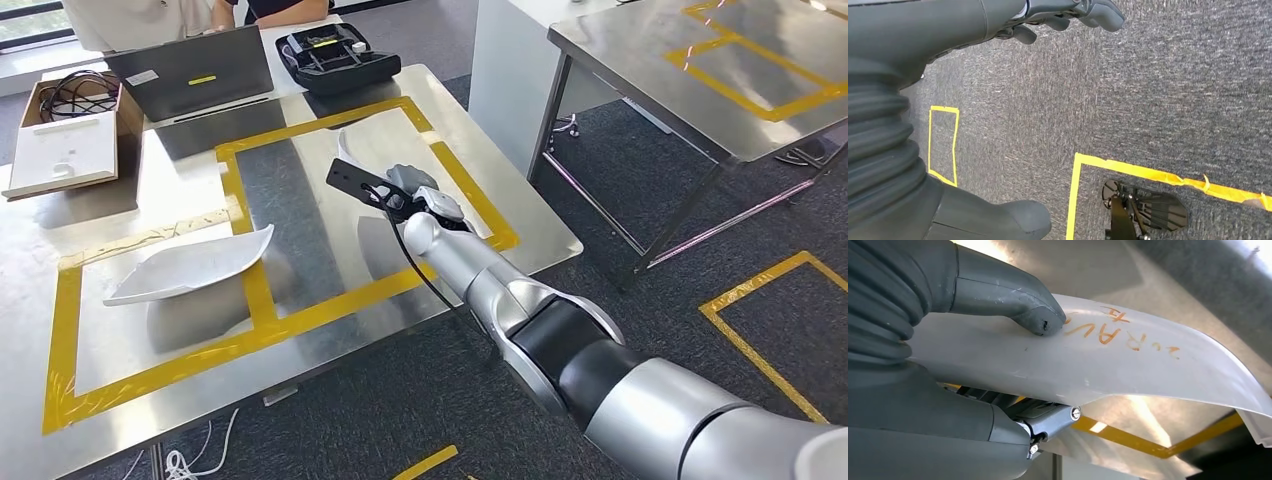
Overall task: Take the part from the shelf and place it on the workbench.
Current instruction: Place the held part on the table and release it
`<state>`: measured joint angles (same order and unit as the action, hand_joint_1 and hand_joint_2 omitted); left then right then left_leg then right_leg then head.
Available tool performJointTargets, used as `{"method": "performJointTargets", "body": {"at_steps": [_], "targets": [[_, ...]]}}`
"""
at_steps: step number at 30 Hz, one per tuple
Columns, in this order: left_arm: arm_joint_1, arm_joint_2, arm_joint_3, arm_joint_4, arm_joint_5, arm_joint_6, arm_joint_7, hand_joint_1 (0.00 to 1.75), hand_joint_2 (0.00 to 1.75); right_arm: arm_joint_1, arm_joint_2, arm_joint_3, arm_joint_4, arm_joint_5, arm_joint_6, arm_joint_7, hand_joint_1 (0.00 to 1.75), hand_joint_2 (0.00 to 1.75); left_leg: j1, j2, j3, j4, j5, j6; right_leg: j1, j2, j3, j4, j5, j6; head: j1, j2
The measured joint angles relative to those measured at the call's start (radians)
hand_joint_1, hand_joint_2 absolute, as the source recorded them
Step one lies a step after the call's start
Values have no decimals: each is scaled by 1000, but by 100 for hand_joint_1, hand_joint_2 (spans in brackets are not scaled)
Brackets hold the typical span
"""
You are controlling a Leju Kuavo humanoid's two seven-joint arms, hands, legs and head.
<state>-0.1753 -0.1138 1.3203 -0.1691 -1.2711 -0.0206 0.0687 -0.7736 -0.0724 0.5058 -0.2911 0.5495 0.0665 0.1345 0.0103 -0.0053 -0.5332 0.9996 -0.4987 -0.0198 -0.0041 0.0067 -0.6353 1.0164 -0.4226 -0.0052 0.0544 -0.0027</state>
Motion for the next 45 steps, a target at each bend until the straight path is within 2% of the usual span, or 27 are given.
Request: {"method": "performJointTargets", "body": {"at_steps": [7, 11, 12, 16, 20, 24, 28, 31, 34, 38, 45], "targets": [[1, 0, 0, 0, 0, 3, -3, 0, 175, 7, -8, -16, 31, -1, -1, -1, 175, 175, -1, 0, 0, 0, 0, -1, -1, 0, 2, 0, 0, 0, 0, 0], [4, 0, 0, 0, 8, 16, 0, 0, 175, 9, -10, -21, 38, 0, -1, -17, 0, 0, -1, 0, 1, 1, 0, -1, -1, 0, 3, -1, 0, 0, 0, 0], [5, 0, 0, 0, 9, 18, 0, 0, 175, 11, -10, -23, 40, 1, -1, -26, 0, 0, -1, 0, 1, 1, 0, -1, -1, 0, 4, -2, 0, 0, 0, 0], [10, 0, 0, 0, 16, 20, -8, 0, 0, 27, -2, -25, 41, 32, 2, -78, 0, 0, -1, 0, 1, 1, 0, 0, -1, -1, 5, -2, 0, 0, 0, 0], [10, -1, 0, 0, 18, 21, -12, 0, 0, 29, 19, -19, 40, 73, 10, -121, 0, 0, -1, 0, 1, 1, -1, 0, -1, -1, 5, -3, 0, 0, 0, 0], [11, -1, 0, 0, 19, 21, 0, 0, 0, 10, 35, -6, 28, 99, -4, -206, 0, 0, -1, 0, -1, 1, 0, 0, -1, -1, 5, -3, 0, 0, 0, 0], [24, 0, 0, 0, 33, 25, 3, 0, 0, -72, 37, -3, -12, 97, -32, -305, 0, 0, -1, 0, 0, 1, 0, 0, -2, 0, 5, -3, 0, 0, 0, 0], [38, 0, 0, 0, 39, 29, 1, 0, 0, -153, 34, -3, -42, 86, -32, -332, 0, 0, -1, 0, 3, 1, 0, -1, -1, 0, 6, -3, 1, 1, 0, 0], [46, 0, 2, 0, 51, 31, -5, 0, 0, -191, 31, -7, -80, 57, -79, -384, 0, 0, -1, 0, 3, 1, 0, -1, -1, 0, 7, -3, 1, 1, 0, 0], [58, 0, 9, 0, 71, 32, -25, 0, 0, -206, 17, -30, -222, -11, -147, -424, 0, 0, -3, 0, 3, 3, -1, 1, -2, -1, 7, -4, 1, 2, 0, 0], [66, 0, 20, 0, 72, 33, -27, 0, 0, -148, -39, -61, -598, -75, -185, -369, 0, 0, -8, 1, 2, 11, -8, 11, -7, 0, 10, -5, 1, 12, 0, 0]]}}
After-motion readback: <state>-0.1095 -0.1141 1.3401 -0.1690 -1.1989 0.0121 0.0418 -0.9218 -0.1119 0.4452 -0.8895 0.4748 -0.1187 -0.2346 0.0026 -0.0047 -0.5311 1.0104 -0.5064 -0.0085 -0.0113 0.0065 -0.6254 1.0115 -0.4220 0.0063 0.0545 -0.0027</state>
